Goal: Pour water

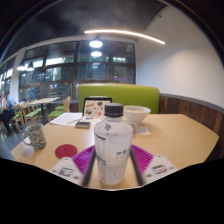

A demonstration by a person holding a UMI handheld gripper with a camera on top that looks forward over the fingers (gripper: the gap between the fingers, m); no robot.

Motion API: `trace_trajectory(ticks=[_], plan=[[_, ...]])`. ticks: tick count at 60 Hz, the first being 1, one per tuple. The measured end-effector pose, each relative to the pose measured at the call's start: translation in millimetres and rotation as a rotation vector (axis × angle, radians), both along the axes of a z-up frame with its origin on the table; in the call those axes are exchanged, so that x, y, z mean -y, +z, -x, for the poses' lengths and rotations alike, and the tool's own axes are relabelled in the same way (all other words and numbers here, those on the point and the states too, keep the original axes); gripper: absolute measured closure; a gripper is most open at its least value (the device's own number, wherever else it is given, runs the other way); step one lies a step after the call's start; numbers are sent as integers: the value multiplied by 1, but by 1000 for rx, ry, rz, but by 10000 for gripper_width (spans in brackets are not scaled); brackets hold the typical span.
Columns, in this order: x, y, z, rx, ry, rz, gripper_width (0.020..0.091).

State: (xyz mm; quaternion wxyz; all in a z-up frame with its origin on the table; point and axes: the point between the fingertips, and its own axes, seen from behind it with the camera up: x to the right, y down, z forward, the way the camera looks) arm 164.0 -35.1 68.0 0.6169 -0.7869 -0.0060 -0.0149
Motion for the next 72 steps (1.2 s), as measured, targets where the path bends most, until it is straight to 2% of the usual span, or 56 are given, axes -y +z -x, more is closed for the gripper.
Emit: trace_trajectory(ticks=[1,4,13,27,34,43,48,55,62,66,67,72], plan=[[-3,0,1,3,-3,-8,540],[-10,0,-1,4,-33,-40,550],[-12,4,1,-15,-66,-106,660],[-15,6,8,74,-115,-80,660],[-23,36,41,279,-39,-71,659],[-45,97,114,786,43,-120,662],[-55,115,153,1116,90,-140,661],[-68,114,188,1581,150,-111,660],[-78,110,209,1955,172,-95,659],[-78,100,220,2086,188,-87,659],[-75,111,213,2124,214,-74,659],[-81,108,225,2167,206,-85,658]])
